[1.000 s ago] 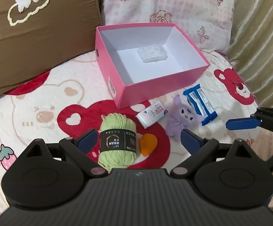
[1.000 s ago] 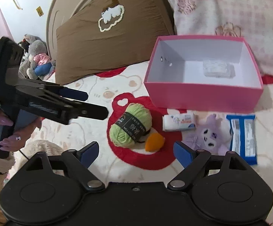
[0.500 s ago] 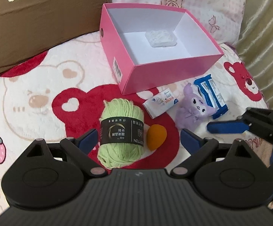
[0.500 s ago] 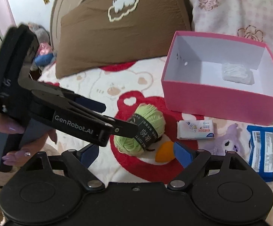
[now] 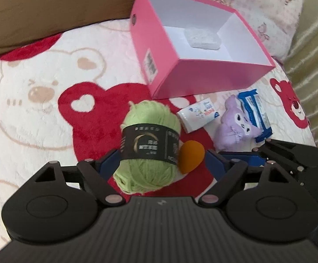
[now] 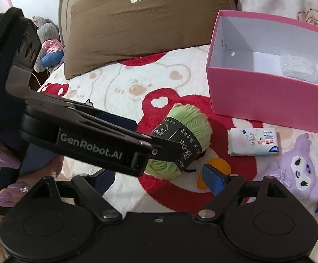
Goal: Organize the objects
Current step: 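Lower the left tool's open fingers around the green yarn ball and close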
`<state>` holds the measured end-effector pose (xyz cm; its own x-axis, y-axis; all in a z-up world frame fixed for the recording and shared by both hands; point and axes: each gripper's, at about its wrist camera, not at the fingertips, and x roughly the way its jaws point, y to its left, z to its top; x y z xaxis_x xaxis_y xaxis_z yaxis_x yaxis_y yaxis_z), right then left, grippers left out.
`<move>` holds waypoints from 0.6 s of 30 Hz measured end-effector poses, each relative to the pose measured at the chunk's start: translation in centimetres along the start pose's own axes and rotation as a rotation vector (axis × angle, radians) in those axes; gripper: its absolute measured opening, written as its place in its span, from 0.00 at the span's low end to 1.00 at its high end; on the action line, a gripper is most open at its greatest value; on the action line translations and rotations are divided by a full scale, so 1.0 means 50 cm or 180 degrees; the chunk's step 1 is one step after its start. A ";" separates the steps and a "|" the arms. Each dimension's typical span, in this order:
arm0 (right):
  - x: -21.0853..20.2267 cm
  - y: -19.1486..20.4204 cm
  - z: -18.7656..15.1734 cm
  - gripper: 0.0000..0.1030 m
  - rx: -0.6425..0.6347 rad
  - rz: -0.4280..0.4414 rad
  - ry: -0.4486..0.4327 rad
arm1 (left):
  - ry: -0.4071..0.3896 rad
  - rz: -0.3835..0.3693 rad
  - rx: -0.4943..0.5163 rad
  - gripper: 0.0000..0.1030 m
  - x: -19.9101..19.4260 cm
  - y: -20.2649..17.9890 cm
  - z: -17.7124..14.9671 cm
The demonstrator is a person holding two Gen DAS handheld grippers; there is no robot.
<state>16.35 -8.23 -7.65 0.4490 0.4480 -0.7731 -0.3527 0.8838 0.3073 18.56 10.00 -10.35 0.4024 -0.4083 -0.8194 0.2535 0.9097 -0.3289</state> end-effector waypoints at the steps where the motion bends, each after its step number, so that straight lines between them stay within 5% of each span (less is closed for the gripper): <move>1: 0.005 -0.002 -0.002 0.86 0.0015 0.0010 -0.0015 | -0.0008 0.0007 -0.0036 0.81 0.001 0.005 -0.001; 11: 0.056 0.007 -0.019 0.86 0.0129 -0.0086 -0.0174 | -0.0067 0.0392 -0.0122 0.81 0.030 0.017 -0.004; 16: 0.079 -0.031 -0.034 0.85 0.0518 0.0010 -0.0317 | 0.0008 0.0231 -0.0480 0.81 0.053 0.049 -0.006; 18: 0.081 -0.035 -0.036 0.81 0.0541 0.0007 -0.0370 | -0.0057 0.0184 -0.0463 0.74 0.052 0.046 -0.007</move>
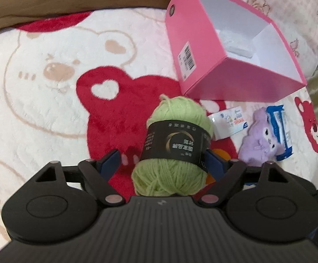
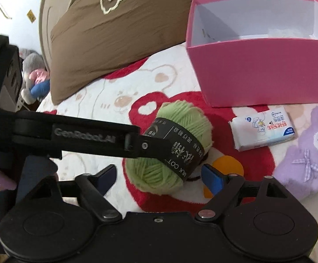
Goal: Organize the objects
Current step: 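Lower the left tool's open fingers around the green yarn ball and close, then lift the green yarn ball with the left tool toward the pink box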
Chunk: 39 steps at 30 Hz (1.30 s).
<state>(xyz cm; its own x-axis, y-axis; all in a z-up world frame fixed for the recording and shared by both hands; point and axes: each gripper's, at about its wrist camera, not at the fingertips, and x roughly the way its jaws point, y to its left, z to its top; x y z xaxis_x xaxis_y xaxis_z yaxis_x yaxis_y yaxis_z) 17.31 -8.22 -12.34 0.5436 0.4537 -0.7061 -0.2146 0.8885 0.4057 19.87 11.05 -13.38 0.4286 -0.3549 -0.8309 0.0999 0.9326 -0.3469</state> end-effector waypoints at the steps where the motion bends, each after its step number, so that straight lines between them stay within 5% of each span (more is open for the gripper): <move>1: 0.003 0.002 0.000 0.81 -0.0032 0.0010 0.0002 | -0.0008 -0.0075 -0.0027 0.66 0.001 -0.001 -0.001; 10: 0.028 -0.013 -0.006 0.82 0.0136 -0.0091 0.0011 | 0.0243 -0.0689 -0.0525 0.55 0.025 0.025 -0.005; 13: 0.028 -0.022 -0.006 0.82 0.0235 -0.0068 -0.0041 | 0.0325 -0.0422 -0.0479 0.60 0.038 0.019 -0.011; 22: 0.044 -0.009 -0.016 0.66 0.0011 -0.0304 -0.0050 | 0.0284 -0.0473 -0.0458 0.56 0.040 0.013 -0.027; 32: 0.058 0.005 -0.024 0.64 -0.0215 -0.0461 -0.0017 | 0.0150 -0.0284 -0.0336 0.52 0.042 -0.004 -0.036; 39: 0.045 -0.013 -0.027 0.65 -0.0085 -0.0275 -0.0089 | -0.0032 -0.0149 -0.0080 0.48 0.017 -0.034 -0.051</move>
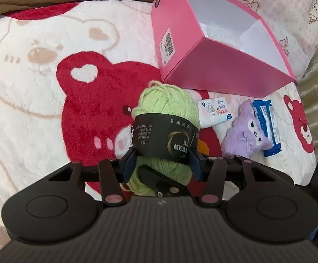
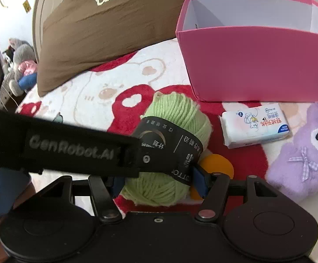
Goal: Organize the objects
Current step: 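Lift the green yarn ball with the left tool toward the pink box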
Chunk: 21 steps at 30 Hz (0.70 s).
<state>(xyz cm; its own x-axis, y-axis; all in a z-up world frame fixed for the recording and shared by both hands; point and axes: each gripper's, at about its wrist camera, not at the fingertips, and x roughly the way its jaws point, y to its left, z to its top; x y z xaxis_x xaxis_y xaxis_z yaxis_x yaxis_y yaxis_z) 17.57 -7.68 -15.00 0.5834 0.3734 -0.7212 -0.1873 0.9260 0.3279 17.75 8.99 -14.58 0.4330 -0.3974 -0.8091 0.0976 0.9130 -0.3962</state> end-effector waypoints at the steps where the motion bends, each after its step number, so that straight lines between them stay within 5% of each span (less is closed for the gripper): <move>1: -0.001 0.002 0.000 0.65 -0.0010 -0.0006 -0.0003 | -0.0002 0.0003 0.0012 0.48 0.000 -0.001 -0.002; 21: -0.078 0.038 -0.010 0.65 -0.0399 -0.0298 -0.0247 | -0.0267 -0.0273 0.0068 0.48 -0.066 -0.043 -0.029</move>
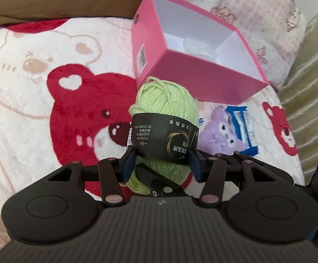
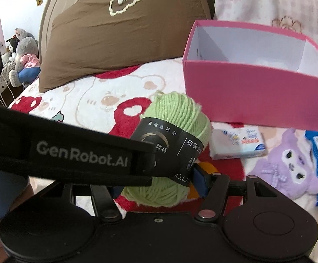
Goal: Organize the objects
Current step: 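Lift the green yarn ball with the left tool toward the pink box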
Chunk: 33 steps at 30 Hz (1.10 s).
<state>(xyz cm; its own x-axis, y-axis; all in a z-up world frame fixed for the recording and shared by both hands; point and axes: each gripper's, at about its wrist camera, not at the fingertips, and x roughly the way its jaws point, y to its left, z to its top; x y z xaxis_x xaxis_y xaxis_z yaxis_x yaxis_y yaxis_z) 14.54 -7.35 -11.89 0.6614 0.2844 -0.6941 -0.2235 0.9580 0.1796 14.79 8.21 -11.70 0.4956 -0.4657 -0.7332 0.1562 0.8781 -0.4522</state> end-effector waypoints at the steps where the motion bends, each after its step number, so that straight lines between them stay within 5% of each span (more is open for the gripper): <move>1: -0.005 -0.001 0.003 0.65 -0.0010 0.0008 -0.0012 | -0.0004 -0.0048 -0.0042 0.48 -0.006 0.002 0.003; 4: -0.025 0.006 0.016 0.66 -0.0132 0.0005 -0.0014 | -0.0068 -0.0190 -0.0260 0.48 -0.032 0.007 0.005; 15: -0.137 0.026 0.042 0.67 -0.0424 -0.0049 -0.0165 | -0.0288 -0.0267 -0.0013 0.48 -0.114 -0.080 0.002; 27: -0.203 0.004 0.113 0.69 -0.0786 -0.0245 -0.0335 | -0.0253 -0.0445 0.0172 0.48 -0.137 -0.149 0.074; 33: -0.202 -0.011 0.133 0.69 -0.0882 -0.0312 -0.0371 | -0.0149 -0.0453 -0.0125 0.48 -0.134 -0.155 0.101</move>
<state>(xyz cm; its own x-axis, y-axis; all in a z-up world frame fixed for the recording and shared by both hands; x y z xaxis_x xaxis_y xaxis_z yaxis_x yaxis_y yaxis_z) 12.74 -10.51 -0.34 0.7635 0.2088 -0.6111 -0.3307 0.9392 -0.0922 14.59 5.10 -0.71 0.5102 -0.5789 -0.6361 0.1947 0.7981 -0.5702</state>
